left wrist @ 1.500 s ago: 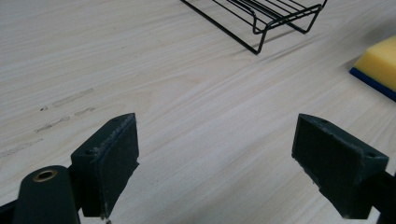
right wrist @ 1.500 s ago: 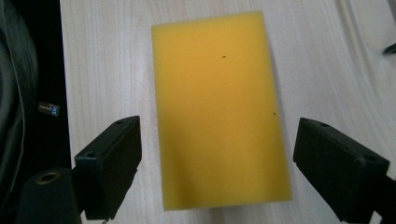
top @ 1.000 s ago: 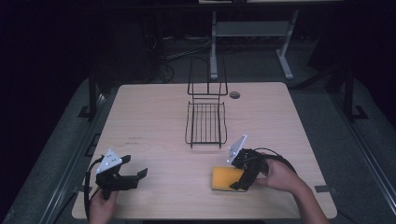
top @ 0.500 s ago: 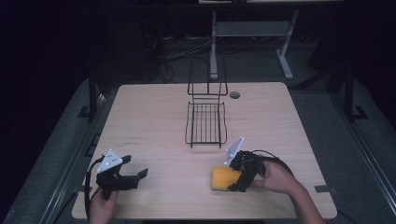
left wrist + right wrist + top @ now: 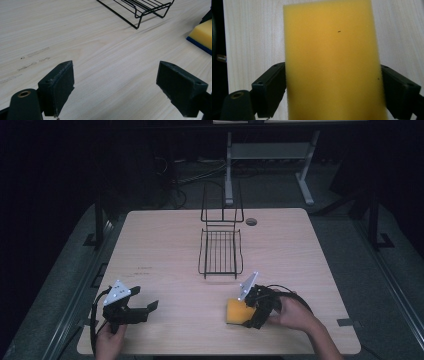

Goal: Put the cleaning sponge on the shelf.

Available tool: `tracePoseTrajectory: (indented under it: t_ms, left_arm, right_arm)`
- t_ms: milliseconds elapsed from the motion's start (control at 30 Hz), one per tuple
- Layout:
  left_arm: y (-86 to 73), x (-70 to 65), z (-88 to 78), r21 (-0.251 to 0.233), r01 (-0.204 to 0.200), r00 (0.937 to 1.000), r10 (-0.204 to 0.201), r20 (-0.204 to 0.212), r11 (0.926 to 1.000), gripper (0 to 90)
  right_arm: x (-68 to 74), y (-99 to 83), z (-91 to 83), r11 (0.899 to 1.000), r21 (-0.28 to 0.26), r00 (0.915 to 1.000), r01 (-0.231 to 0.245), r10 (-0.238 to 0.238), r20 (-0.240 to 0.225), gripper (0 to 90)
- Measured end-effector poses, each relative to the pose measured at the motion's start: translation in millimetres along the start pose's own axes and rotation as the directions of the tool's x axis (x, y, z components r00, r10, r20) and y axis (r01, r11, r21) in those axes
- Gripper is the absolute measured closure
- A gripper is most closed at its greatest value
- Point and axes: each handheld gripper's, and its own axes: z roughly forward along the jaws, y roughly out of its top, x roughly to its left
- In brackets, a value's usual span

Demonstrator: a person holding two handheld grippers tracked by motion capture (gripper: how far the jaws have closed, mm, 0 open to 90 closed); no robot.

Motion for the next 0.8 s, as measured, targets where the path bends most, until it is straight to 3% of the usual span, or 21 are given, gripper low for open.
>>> tracePoseTrajectory:
  t_ms: [800]
  left_arm:
    - [0.2,-0.3,-0.3,0.0,-0.002,1.0,0.002,0.0,1.0,14.1]
  right_arm:
    - [3.3,-0.1,-1.2,0.999,-0.007,0.9991,0.035,-0.034,0.024,20.9]
